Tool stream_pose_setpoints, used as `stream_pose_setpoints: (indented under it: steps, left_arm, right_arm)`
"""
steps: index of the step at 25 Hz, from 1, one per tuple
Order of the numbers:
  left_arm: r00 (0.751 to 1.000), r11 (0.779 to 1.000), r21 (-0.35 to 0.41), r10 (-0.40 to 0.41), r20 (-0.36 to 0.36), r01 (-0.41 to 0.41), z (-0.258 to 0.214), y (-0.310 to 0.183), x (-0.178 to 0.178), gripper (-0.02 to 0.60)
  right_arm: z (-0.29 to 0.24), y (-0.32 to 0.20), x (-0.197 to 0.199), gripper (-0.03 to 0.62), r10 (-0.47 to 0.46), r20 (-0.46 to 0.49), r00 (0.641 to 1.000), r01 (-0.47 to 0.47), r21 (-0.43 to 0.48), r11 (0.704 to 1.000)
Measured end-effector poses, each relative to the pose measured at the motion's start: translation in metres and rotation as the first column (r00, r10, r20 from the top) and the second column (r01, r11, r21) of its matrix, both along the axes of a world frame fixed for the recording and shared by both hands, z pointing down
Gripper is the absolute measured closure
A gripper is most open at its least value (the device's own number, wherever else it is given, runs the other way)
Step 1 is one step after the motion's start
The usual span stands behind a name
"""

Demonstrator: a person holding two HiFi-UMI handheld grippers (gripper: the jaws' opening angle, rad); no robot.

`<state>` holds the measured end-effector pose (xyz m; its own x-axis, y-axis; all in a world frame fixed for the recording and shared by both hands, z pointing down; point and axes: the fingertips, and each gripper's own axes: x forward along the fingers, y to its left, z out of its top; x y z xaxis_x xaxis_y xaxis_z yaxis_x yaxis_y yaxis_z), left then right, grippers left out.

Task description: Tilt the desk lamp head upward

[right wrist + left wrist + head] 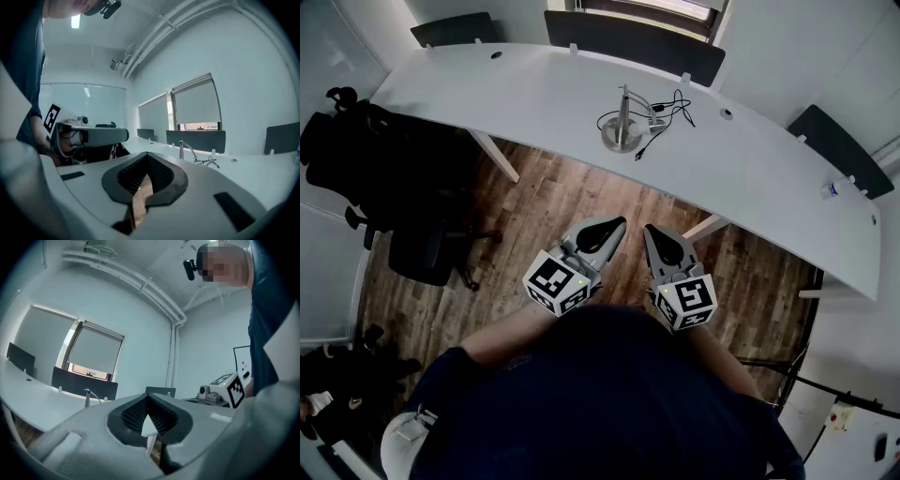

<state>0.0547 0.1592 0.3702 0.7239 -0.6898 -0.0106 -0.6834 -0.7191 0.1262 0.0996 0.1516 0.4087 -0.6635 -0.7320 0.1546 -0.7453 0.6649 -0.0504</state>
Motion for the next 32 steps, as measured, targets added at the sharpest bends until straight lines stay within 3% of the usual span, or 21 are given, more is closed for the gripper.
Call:
stream_pose_setpoints:
  steps: [11, 20, 26, 32]
  left_arm:
    - [0.999, 0.999, -0.012, -0.05, 0.018, 0.05, 0.005, -0.009, 0.02, 0.575]
    - [0.986, 0.986, -0.027, -0.161, 0.043, 0.163, 0.022, -0.019, 0.039, 0.575]
    - [0.978, 0.979, -0.036, -0.197, 0.062, 0.2, 0.025, -0.039, 0.039, 0.575]
    - [0.982, 0.982, -0.021, -0.187, 0.038, 0.188, 0.025, -0.096, 0.024, 0.575]
  right_arm:
    - [0.005, -0.008, 0.016, 0.586, -0.059, 0.009, 0.998, 0.059, -0.006, 0.998]
    - [0.019, -0.018, 0.052, 0.585, -0.105, 0.009, 0.994, 0.105, 0.03, 0.994]
    - [0.024, -0.037, 0.068, 0.585, -0.097, 0.013, 0.995, 0.097, 0.006, 0.995]
    - [0.023, -0.089, 0.062, 0.585, -0.032, -0.004, 0.999, 0.032, 0.011, 0.999]
